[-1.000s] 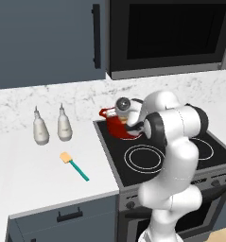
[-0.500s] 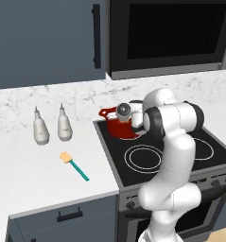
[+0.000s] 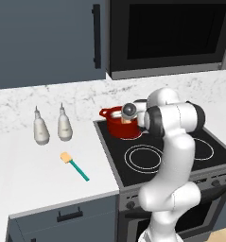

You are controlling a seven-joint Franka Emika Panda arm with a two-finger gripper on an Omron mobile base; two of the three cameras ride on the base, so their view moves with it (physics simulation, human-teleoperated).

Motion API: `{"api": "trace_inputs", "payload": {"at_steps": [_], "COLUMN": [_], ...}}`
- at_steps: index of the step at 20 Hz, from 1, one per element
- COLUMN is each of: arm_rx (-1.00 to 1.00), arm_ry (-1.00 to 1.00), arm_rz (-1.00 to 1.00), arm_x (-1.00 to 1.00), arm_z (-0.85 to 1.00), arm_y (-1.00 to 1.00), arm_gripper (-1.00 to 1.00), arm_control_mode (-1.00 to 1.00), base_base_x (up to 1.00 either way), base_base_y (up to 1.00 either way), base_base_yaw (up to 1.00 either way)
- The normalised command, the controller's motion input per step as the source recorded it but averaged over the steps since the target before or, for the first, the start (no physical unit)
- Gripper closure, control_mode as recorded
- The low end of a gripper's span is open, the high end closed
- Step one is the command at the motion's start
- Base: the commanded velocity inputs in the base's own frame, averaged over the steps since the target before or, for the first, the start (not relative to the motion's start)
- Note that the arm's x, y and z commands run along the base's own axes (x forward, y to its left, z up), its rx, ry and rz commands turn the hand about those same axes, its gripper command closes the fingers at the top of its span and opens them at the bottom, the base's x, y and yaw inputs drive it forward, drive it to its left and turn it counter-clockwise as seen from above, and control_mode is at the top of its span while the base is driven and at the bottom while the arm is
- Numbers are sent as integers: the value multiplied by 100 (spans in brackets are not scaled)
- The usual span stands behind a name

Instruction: Put the potato and squash in the pot. Retrieve the spatula and lightly stir the vegetables in the pot.

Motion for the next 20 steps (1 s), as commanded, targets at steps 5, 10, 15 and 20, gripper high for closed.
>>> {"api": "trace_inputs", "payload": {"at_steps": [5, 10, 15, 20], "arm_rx": [14, 11, 4, 4], "arm_ry": [0, 0, -1, -5], "arm_rz": [-1, 0, 0, 1], "arm_x": [-48, -62, -57, -65], "arm_z": [50, 75, 89, 100], "arm_y": [-20, 17, 44, 45], "arm_gripper": [-100, -100, -100, -100], "arm_control_mode": [-100, -100, -100, -100], "base_base_x": [0, 0, 0, 0], "base_base_y": [0, 0, 0, 0], "base_base_yaw": [0, 0, 0, 0]}}
